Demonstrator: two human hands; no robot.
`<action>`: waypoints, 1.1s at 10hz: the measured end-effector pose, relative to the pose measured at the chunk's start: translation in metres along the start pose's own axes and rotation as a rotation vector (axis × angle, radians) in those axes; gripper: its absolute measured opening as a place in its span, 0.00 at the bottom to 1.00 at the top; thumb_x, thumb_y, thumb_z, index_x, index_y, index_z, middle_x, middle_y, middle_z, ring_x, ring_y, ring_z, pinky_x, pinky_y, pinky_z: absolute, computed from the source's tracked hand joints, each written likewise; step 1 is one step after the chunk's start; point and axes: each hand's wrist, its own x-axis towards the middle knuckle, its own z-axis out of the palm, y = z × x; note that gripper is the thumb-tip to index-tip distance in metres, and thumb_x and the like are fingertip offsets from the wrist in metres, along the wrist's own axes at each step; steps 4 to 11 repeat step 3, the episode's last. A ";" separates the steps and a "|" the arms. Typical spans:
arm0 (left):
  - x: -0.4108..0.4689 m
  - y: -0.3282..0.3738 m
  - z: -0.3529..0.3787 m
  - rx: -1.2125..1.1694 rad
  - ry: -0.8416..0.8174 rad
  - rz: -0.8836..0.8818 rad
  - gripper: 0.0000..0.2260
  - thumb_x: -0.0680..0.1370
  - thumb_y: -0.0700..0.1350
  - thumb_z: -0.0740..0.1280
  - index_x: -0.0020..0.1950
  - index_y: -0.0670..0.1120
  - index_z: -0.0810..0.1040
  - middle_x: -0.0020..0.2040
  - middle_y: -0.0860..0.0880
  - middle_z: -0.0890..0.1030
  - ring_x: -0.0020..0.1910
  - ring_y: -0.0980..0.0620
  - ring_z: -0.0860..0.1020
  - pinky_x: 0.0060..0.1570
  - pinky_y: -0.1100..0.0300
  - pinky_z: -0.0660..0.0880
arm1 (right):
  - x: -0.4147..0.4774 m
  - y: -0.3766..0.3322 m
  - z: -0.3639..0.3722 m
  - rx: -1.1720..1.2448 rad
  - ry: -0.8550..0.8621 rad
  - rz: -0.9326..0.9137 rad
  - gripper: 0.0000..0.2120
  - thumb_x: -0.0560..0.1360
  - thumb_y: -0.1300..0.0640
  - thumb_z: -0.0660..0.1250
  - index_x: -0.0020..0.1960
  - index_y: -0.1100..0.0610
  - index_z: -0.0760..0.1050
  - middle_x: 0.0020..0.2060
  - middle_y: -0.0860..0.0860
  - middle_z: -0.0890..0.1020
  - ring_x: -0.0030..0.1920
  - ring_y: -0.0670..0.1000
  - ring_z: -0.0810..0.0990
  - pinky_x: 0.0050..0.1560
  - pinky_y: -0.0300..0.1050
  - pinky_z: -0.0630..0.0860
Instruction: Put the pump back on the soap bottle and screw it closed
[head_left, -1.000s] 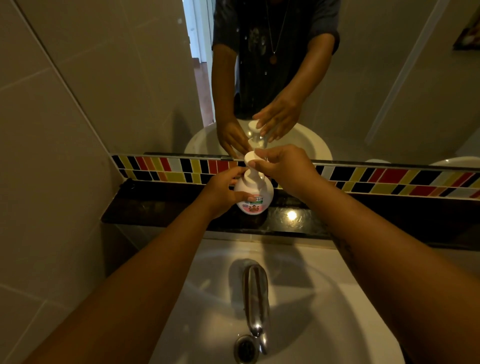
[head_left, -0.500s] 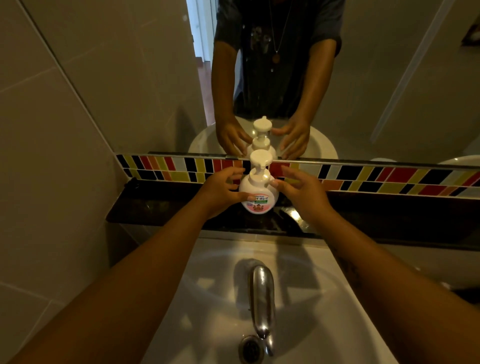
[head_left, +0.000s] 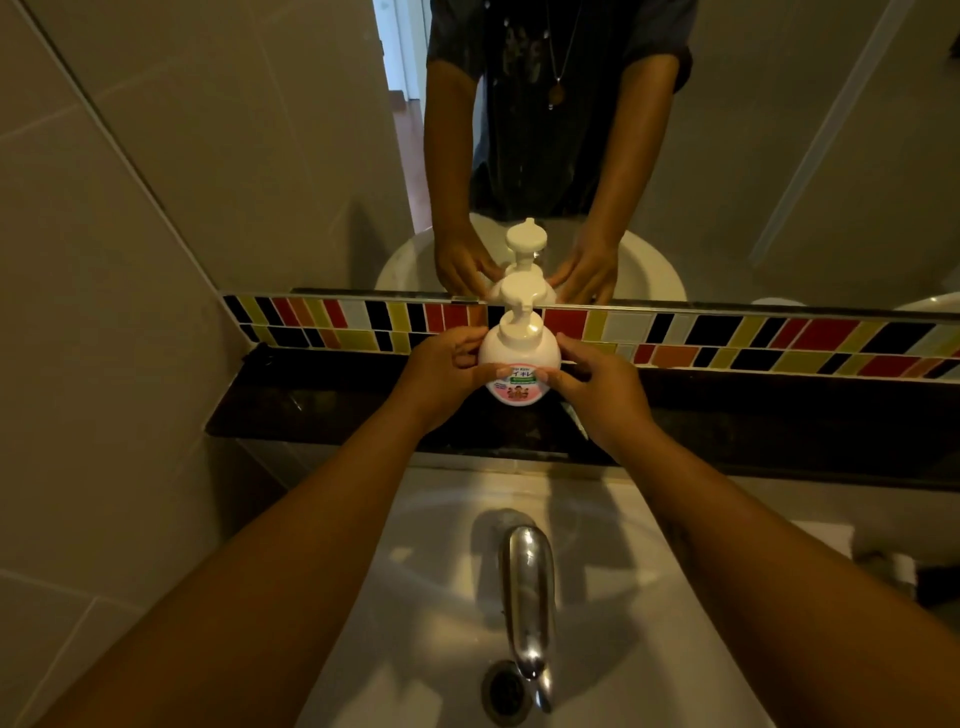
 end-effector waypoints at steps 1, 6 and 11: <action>-0.008 -0.006 0.001 0.142 0.047 -0.015 0.25 0.68 0.50 0.75 0.63 0.50 0.73 0.61 0.52 0.77 0.57 0.54 0.75 0.53 0.58 0.75 | -0.004 0.010 0.000 -0.132 0.067 0.005 0.34 0.70 0.47 0.71 0.72 0.51 0.65 0.70 0.53 0.72 0.71 0.56 0.68 0.69 0.57 0.67; -0.034 -0.032 -0.001 0.876 0.336 -0.098 0.27 0.73 0.63 0.62 0.66 0.47 0.68 0.67 0.43 0.72 0.66 0.40 0.67 0.63 0.43 0.65 | -0.016 0.047 -0.012 -0.734 0.191 0.097 0.34 0.73 0.37 0.60 0.74 0.51 0.59 0.75 0.54 0.64 0.76 0.59 0.57 0.74 0.61 0.52; -0.034 -0.032 -0.001 0.876 0.336 -0.098 0.27 0.73 0.63 0.62 0.66 0.47 0.68 0.67 0.43 0.72 0.66 0.40 0.67 0.63 0.43 0.65 | -0.016 0.047 -0.012 -0.734 0.191 0.097 0.34 0.73 0.37 0.60 0.74 0.51 0.59 0.75 0.54 0.64 0.76 0.59 0.57 0.74 0.61 0.52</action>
